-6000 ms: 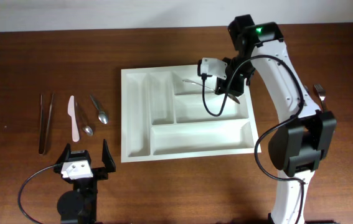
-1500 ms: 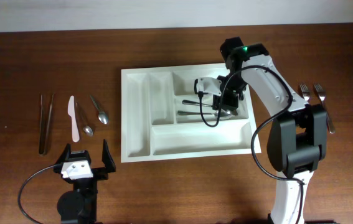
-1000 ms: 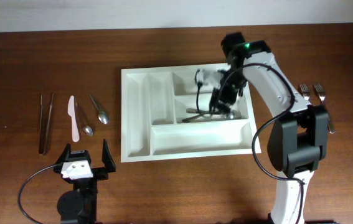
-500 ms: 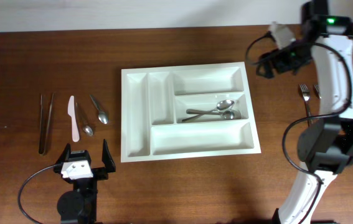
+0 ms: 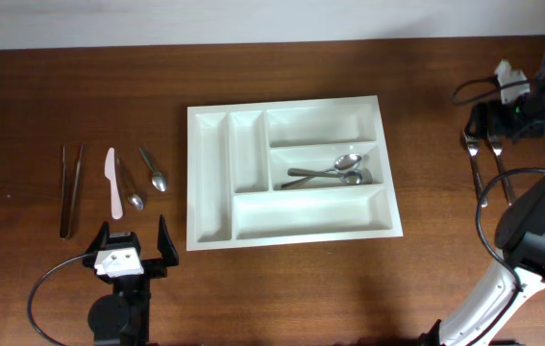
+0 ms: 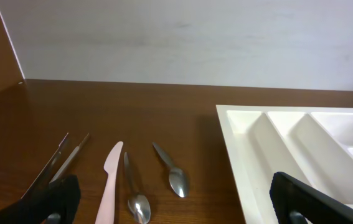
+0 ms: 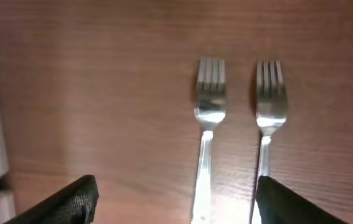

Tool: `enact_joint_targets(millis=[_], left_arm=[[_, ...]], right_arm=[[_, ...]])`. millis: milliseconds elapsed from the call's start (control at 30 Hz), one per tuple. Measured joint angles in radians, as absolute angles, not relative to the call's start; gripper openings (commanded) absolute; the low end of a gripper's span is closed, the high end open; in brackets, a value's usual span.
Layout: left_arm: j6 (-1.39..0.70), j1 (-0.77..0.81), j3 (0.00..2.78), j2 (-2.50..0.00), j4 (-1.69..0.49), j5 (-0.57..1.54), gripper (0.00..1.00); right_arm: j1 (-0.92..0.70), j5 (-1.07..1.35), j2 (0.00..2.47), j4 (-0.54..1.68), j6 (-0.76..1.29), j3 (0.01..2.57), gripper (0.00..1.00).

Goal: Pack container
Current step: 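Move the right gripper to the forks and grasp one fork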

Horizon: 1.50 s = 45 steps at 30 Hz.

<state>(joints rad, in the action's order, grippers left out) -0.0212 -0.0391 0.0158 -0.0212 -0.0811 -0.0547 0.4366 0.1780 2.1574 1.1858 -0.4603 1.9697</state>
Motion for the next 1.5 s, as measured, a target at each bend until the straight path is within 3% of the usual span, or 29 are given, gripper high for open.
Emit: enact_joint_targets(millis=[200,400,733,767,900,967,1267,1500], left_arm=[[-0.021,-0.039,0.016,-0.021,-0.081,-0.055,0.99],[-0.021,-0.039,0.016,-0.021,-0.081,-0.055,0.99],[-0.021,-0.039,0.016,-0.022,-0.081,-0.054,0.99],[-0.021,-0.039,0.016,-0.021,-0.081,-0.055,0.99],[-0.021,-0.039,0.016,-0.021,-0.081,-0.055,0.99],[-0.021,-0.039,0.016,-0.021,-0.081,-0.055,0.99],[-0.021,-0.039,0.016,-0.021,-0.081,-0.055,0.99],[-0.021,-0.039,0.016,-0.021,-0.081,-0.055,0.99]], right_arm=[[0.437,0.139,2.160,1.042,-0.459,1.782,0.78],[0.437,0.127,2.161,0.955,-0.452,1.699,0.66],[0.437,0.108,2.157,0.750,-0.448,1.539,0.65],[0.437,0.107,2.157,0.741,-0.446,1.534,0.64],[0.437,0.101,2.152,0.713,-0.435,1.523,0.35],[0.437,0.101,2.152,0.705,-0.421,1.522,0.27],[0.437,0.101,2.152,0.698,-0.392,1.521,0.04],[0.433,0.102,2.151,0.711,-0.344,1.528,0.04]])
